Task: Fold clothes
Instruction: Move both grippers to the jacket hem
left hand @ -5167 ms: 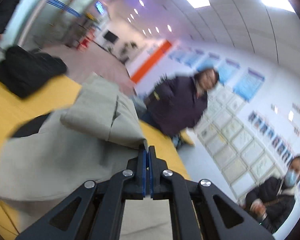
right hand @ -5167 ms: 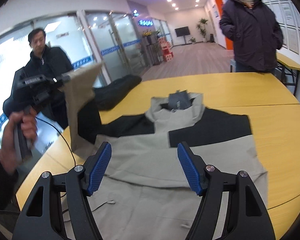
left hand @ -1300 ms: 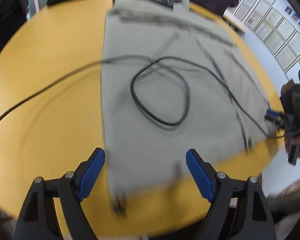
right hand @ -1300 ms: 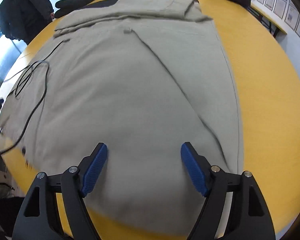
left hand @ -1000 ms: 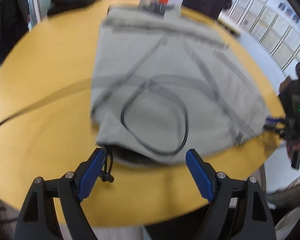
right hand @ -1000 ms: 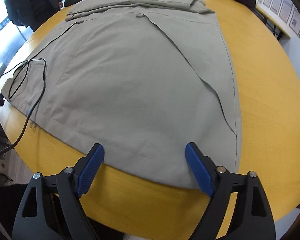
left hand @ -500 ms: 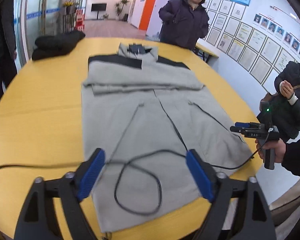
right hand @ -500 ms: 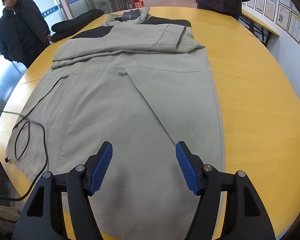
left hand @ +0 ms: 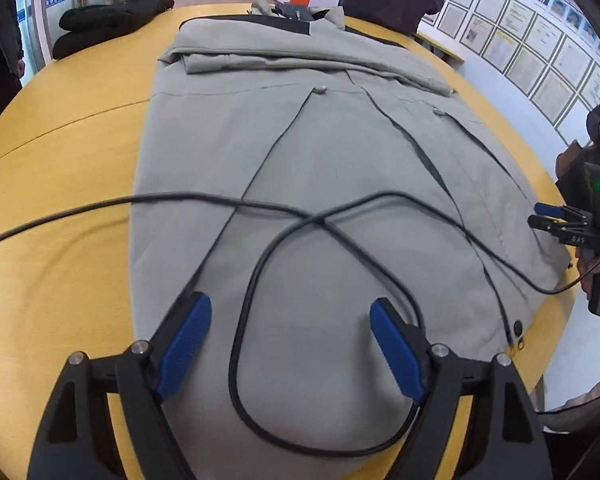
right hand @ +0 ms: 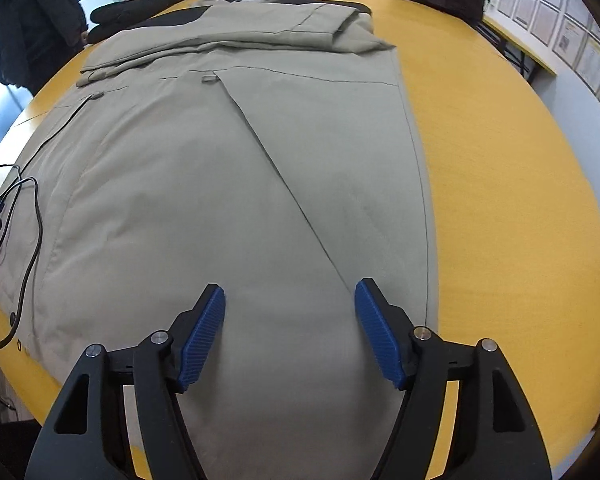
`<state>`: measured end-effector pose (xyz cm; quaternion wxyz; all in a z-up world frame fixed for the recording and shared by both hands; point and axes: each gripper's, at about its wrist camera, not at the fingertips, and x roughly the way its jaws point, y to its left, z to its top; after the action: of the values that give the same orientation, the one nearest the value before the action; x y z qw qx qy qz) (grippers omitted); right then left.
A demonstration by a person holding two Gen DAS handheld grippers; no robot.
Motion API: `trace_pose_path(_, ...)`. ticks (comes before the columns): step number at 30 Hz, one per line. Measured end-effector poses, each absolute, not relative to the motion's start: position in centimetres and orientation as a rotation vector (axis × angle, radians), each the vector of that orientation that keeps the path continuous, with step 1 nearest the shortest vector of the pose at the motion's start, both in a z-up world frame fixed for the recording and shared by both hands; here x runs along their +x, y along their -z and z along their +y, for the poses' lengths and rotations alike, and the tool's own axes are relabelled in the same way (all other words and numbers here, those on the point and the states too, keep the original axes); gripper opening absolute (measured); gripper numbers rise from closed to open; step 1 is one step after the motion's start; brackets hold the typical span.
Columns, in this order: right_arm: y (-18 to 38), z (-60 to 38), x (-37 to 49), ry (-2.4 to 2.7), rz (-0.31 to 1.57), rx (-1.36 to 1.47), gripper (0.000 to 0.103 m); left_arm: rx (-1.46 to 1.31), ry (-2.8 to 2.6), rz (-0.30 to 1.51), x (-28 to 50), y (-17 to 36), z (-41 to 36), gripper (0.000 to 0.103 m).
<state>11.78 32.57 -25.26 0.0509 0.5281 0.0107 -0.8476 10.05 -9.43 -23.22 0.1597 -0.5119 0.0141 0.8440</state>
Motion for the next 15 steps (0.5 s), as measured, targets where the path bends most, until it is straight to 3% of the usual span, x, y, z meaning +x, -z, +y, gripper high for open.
trace_pose_path(6, 25.0, 31.9, 14.6, 2.578, 0.032, 1.639, 0.078, -1.523, -2.382, 0.054, 11.2, 22.9, -9.9, 0.086)
trace_pose_path(7, 24.9, 32.0, 14.6, 2.557, 0.030, 1.656, 0.077, -1.548, -2.373, 0.023, 11.2, 22.5, -10.5, 0.085)
trace_pose_path(9, 23.9, 33.2, 14.1, 2.492, -0.075, 1.691, 0.061, -1.566, -2.392, -0.040, 11.5, 21.2, -12.0, 0.085)
trace_pose_path(10, 23.0, 34.2, 14.2, 2.482, -0.118, 1.674, 0.060, -1.586, -2.396, -0.086, 11.8, 20.7, -12.9, 0.085)
trace_pose_path(15, 20.9, 40.8, 15.1, 2.385, -0.262, 1.692, 0.071, -1.745, -2.338, -0.361, 12.7, 20.5, -18.1, 0.087)
